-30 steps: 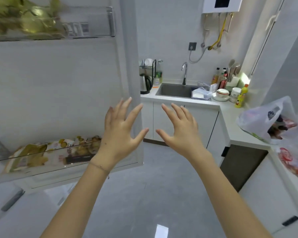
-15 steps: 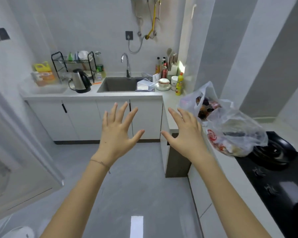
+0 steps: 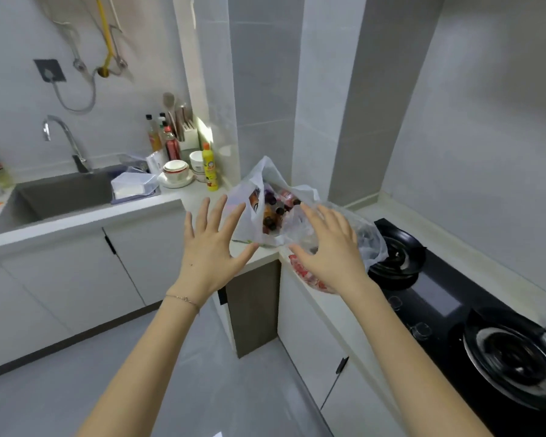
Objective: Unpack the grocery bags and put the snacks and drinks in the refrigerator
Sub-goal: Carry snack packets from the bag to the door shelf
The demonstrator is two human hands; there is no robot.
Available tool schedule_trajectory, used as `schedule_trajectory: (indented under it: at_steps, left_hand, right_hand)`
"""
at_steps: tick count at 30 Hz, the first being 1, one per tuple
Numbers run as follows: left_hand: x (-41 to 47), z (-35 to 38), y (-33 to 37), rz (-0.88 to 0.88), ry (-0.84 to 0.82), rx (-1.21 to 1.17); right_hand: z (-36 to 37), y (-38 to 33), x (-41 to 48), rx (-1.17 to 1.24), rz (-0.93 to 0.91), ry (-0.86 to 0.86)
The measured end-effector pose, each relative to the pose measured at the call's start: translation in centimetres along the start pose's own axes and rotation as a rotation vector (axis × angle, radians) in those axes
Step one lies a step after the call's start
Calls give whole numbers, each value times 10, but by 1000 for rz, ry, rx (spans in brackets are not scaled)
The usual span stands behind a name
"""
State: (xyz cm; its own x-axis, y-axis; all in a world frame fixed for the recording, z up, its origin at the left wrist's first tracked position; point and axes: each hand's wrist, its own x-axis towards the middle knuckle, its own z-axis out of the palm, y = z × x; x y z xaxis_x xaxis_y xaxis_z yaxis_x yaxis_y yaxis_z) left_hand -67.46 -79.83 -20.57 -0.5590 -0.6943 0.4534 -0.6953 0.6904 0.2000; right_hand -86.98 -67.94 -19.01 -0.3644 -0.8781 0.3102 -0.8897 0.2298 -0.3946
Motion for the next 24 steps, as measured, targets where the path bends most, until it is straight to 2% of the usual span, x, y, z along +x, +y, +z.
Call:
schedule_trajectory:
  at_steps: [5,12,24]
  left_hand:
    - [63,45,-2,115,-55,-70]
    - [119,121,8,203,-164,-154]
    - [203,252,45,325,-387,-104]
  right_hand:
    - [16,44,40,-35,146,54]
    - [41,106,74,-74,297,29]
    - [100,232,141,-55,348,-147]
